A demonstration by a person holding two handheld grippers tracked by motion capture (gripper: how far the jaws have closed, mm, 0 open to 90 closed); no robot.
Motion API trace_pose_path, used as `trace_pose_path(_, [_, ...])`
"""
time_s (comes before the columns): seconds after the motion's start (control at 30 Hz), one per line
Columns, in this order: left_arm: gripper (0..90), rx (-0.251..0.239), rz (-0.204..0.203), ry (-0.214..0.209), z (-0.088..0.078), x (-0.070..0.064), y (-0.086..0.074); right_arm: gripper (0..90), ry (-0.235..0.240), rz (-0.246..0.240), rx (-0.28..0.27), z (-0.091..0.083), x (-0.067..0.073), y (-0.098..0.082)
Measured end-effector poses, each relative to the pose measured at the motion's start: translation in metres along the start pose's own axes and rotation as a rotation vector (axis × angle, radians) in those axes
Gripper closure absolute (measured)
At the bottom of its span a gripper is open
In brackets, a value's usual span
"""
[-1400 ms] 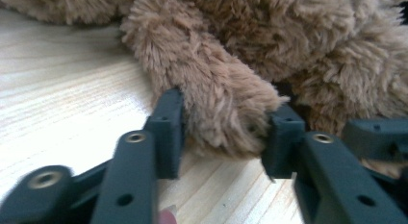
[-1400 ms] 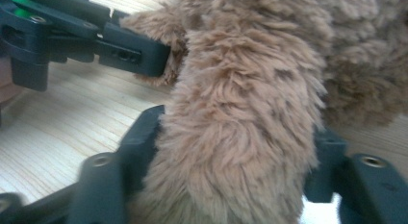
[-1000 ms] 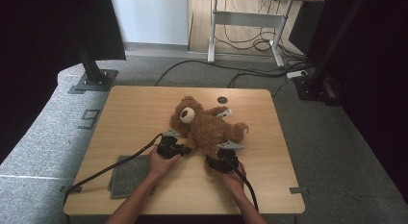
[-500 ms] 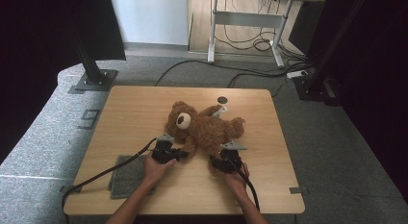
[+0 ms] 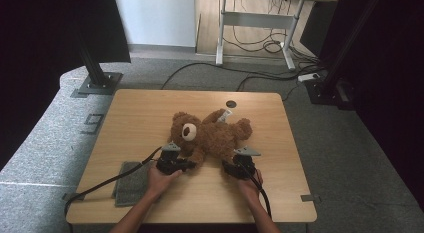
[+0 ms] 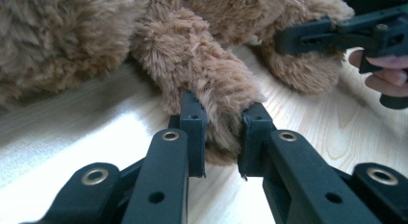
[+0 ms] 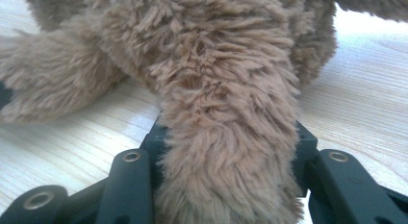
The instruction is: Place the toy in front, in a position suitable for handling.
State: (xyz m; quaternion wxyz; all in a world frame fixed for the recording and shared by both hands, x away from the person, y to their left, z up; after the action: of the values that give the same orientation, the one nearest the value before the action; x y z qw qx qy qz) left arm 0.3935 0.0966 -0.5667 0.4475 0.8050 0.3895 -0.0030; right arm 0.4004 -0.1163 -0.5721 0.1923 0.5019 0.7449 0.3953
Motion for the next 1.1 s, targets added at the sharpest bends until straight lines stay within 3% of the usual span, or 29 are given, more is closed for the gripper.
trace_pose_path(0.47, [75.7, -0.005, -0.005, -0.013, 0.002, -0.006, -0.004, 51.9, -0.022, 0.004, -0.007, 0.004, -0.013, 0.005])
trace_pose_path(0.87, [72.9, -0.019, -0.006, 0.01, -0.001, -0.004, -0.001, 52.0, 0.003, -0.018, -0.021, 0.003, -0.008, 0.004])
trace_pose_path(0.97, [66.2, -0.027, -0.001, 0.0, -0.004, -0.005, 0.001, 50.5, 0.0, -0.011, -0.028, 0.004, -0.009, 0.004])
trace_pose_path(1.1, [45.6, -0.047, 0.041, 0.022, -0.02, -0.007, 0.008, 40.1, -0.017, -0.031, -0.048, 0.003, -0.007, 0.005])
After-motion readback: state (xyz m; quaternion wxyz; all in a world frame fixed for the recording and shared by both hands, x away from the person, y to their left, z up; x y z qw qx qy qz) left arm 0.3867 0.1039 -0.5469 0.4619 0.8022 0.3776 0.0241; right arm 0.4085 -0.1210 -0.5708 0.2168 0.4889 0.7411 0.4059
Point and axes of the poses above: each handheld gripper's, and its own axes: z roughly forward along the jaws, y roughly out of its top, x roughly to its left, the point moved 6 cm from there along z, roughly forward along the jaws, and after that the axes turned 1 degree about -z, right-handed, at the moved point
